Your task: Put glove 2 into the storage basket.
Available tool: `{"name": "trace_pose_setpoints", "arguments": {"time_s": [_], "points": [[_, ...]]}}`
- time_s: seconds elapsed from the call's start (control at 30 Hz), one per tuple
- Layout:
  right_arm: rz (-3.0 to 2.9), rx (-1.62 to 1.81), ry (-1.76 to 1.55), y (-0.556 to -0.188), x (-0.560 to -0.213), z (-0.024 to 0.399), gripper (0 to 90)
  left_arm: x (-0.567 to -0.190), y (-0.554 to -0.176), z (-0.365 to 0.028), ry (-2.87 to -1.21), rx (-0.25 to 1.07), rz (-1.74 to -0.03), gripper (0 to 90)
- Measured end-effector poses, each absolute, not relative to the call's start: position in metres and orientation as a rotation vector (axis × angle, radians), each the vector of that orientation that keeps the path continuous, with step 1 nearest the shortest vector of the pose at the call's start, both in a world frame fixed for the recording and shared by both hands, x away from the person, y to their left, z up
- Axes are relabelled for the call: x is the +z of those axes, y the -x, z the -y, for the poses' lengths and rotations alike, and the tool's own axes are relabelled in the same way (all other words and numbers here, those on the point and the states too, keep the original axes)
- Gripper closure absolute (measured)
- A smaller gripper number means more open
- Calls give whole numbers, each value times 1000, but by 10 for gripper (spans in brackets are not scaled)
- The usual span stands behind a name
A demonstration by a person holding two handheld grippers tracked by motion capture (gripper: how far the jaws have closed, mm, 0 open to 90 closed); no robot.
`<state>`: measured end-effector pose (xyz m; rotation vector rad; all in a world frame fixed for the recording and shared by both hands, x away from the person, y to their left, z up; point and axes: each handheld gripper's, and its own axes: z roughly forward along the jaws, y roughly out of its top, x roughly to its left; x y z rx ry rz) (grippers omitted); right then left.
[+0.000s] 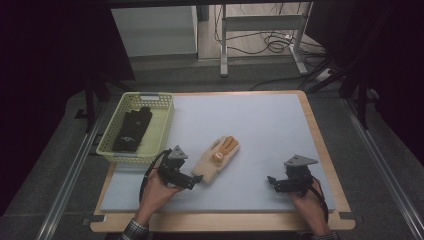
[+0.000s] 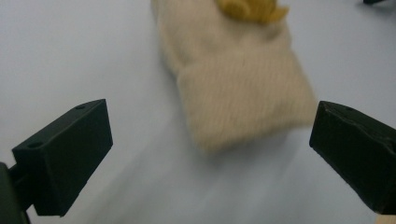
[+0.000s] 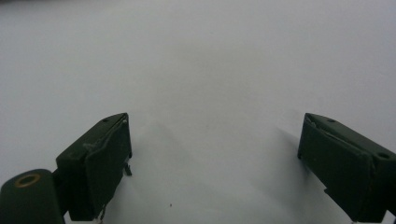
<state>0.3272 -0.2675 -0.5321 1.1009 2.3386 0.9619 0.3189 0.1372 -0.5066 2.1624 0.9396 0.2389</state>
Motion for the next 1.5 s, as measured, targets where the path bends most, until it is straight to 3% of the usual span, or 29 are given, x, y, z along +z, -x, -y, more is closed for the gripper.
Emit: {"name": "trace_pose_setpoints", "arguments": {"time_s": [0.23,0.6,0.7,0.77,0.87,0.93,1.03,1.13,1.2,1.5], "points": [[-2339,962,-1101,-327,-532,268,95,-497,-345,-100,-2202,226,-940,0],[-2338,963,-1102,-327,-532,268,94,-523,-369,-50,-2340,300,-1036,9],[-2339,963,-1101,-327,-532,268,95,-527,-369,-48,-2321,285,-1105,86],[-2339,963,-1101,-327,-532,268,95,-525,-367,-50,-2323,294,-1078,181],[-2339,963,-1101,-327,-532,268,95,-522,-364,-50,-2343,279,-1019,400],[-2339,963,-1101,-327,-532,268,95,-521,-365,-50,-2355,269,-1011,429],[-2339,963,-1101,-327,-532,268,95,-519,-366,-54,-2360,248,-991,574],[-2339,963,-1101,-327,-532,268,95,-516,-368,-61,-2340,195,-993,630],[-2339,963,-1102,-327,-532,268,95,-511,-368,-65,-2345,228,-1000,657],[-2339,963,-1101,-327,-532,268,95,-479,-375,-84,-2310,289,-1046,661]]}}
